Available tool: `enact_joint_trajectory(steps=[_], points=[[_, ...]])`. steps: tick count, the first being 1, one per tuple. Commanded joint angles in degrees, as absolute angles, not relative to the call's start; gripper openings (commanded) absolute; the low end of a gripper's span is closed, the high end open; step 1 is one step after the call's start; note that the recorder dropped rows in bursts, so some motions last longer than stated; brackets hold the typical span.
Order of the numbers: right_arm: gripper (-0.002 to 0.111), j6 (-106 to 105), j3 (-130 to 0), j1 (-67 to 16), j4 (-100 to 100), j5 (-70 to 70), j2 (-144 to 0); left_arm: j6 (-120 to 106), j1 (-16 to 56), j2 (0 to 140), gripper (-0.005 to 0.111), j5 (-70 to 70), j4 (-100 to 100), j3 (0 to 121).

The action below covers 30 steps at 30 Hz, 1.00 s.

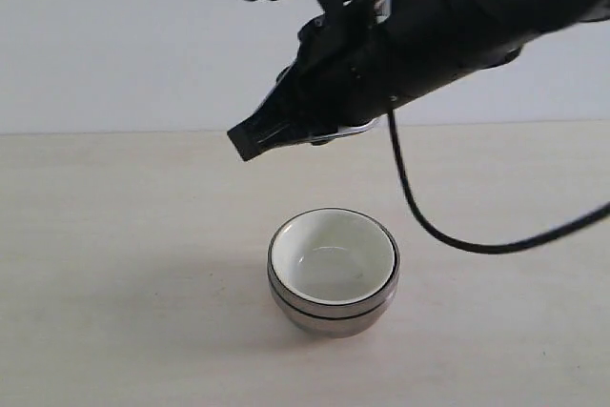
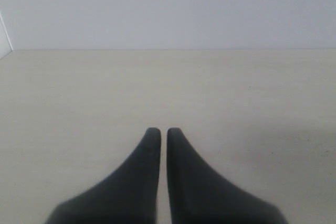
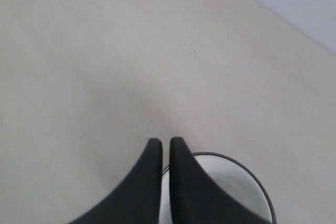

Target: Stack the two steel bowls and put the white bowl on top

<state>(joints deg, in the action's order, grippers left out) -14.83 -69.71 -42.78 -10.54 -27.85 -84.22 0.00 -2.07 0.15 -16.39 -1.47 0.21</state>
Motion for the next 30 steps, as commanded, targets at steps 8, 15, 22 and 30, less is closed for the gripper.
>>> enact_joint_trajectory(steps=[8, 15, 22, 30], points=[[0.0, -12.6, -49.5, -42.8, -7.6, -11.8, -57.0, 0.5, -2.2, 0.0, 0.004, -16.3, -1.0, 0.0], [0.0, -10.5, -42.2, -42.8, -7.6, -9.9, -39.1, 0.5, -2.2, 0.0, 0.004, -16.3, -1.0, 0.0], [0.0, -9.3, -39.1, -42.8, -7.6, -9.0, -24.7, 0.5, -2.2, 0.0, 0.004, -16.3, -1.0, 0.0], [0.0, -9.0, -38.7, -42.8, -7.6, -13.5, -14.0, 0.5, -2.2, 0.0, 0.004, -16.3, -1.0, 0.0]])
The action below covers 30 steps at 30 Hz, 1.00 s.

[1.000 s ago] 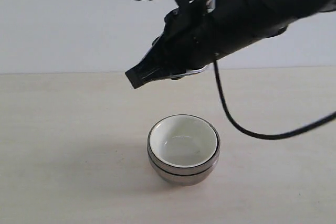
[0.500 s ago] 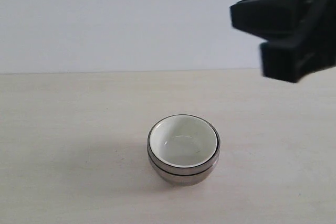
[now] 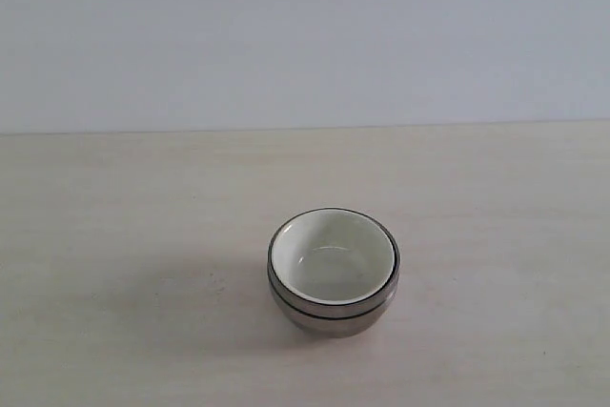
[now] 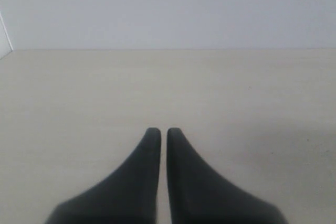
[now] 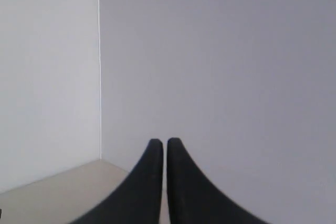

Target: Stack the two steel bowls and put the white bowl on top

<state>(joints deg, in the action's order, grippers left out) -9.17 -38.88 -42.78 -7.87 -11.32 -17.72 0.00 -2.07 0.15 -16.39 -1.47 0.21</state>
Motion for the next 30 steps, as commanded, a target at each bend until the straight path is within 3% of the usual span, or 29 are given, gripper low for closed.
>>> enact_joint_trajectory(steps=[1, 12, 25, 30], points=[[0.0, -9.0, -38.7, -42.8, -7.6, -14.2, -13.1, 0.5, -2.2, 0.0, 0.004, -16.3, -1.0, 0.0], [0.0, -5.5, -38.7, -42.8, -2.3, -19.5, -6.4, 0.5, -2.2, 0.0, 0.004, -16.3, -1.0, 0.0], [0.0, 13.7, -39.0, -42.2, 21.5, -34.7, 0.0, 0.5, -2.2, 0.0, 0.004, -16.2, -1.0, 0.0], [0.0, 15.9, -37.3, -38.0, 23.4, -31.3, 0.0, 0.5, -2.2, 0.0, 0.004, -16.2, -1.0, 0.0]])
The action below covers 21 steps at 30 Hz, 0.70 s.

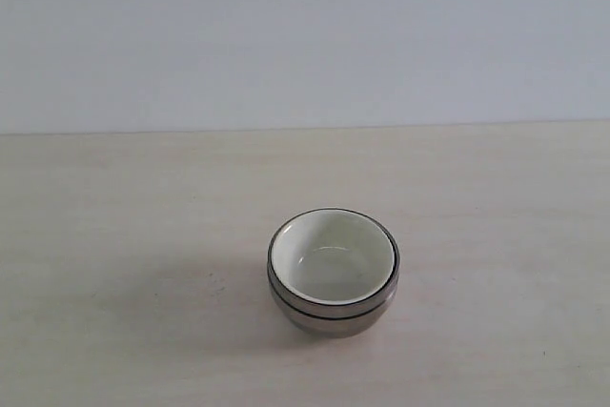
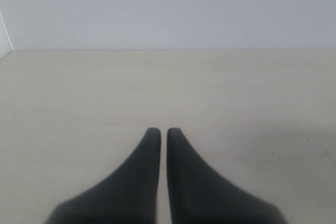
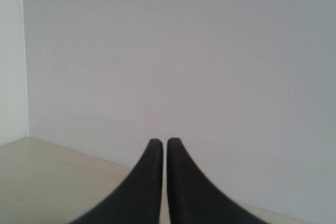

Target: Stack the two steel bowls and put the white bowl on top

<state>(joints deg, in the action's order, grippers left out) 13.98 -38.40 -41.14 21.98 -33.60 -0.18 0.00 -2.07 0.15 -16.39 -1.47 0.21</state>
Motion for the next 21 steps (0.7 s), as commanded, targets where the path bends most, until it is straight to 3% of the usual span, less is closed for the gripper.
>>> enact_joint_trajectory(steps=[1, 9, 17, 21], points=[[0.0, 16.4, -36.9, -36.9, 23.0, -29.9, 0.0, 0.5, -2.2, 0.0, 0.004, -16.2, -1.0, 0.0], [0.0, 14.8, -32.5, -19.4, 12.5, -18.9, 0.0, 0.5, -2.2, 0.0, 0.004, -16.2, -1.0, 0.0], [0.0, 1.9, -32.3, 0.3, -3.9, -18.3, 0.0, 0.5, -2.2, 0.0, 0.004, -16.1, -1.0, 0.0], [0.0, -14.3, -32.1, 3.5, -21.6, -18.5, 0.0, 0.5, -2.2, 0.0, 0.004, -16.1, -1.0, 0.0]])
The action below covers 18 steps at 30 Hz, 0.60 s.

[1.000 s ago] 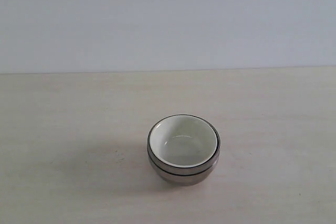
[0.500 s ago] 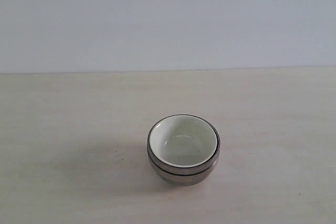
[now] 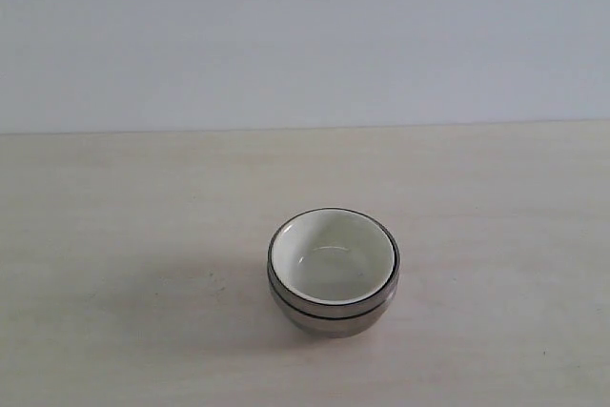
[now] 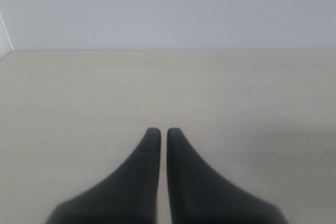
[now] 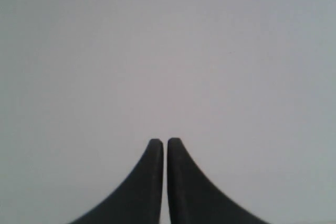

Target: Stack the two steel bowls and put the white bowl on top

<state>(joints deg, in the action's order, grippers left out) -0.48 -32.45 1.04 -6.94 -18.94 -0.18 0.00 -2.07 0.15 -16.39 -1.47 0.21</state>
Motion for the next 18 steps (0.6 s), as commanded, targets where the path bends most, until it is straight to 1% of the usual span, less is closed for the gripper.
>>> enact_joint_trajectory(steps=[1, 4, 8, 13, 18], points=[[0.0, -19.0, -31.8, 3.4, -26.5, -18.8, 0.0, 0.5, -2.2, 0.0, 0.004, -16.1, -1.0, 0.0], [0.0, -26.7, -30.2, 3.4, -34.4, -19.2, 0.0, 0.5, -2.2, 0.0, 0.004, -16.1, -1.0, 0.0], [0.0, -27.2, -25.6, 3.4, -37.1, -16.6, 0.0, 0.5, -2.2, 0.0, 0.004, -16.1, -1.0, 0.0], [0.0, -26.9, -15.9, 3.4, -38.3, -6.4, 0.0, 0.5, -2.2, 0.0, 0.004, -16.1, -1.0, 0.0], [0.0, -25.1, -9.8, 3.4, -38.5, -1.1, 0.0, 0.5, -2.2, 0.0, 0.004, -16.1, -1.0, 0.0]])
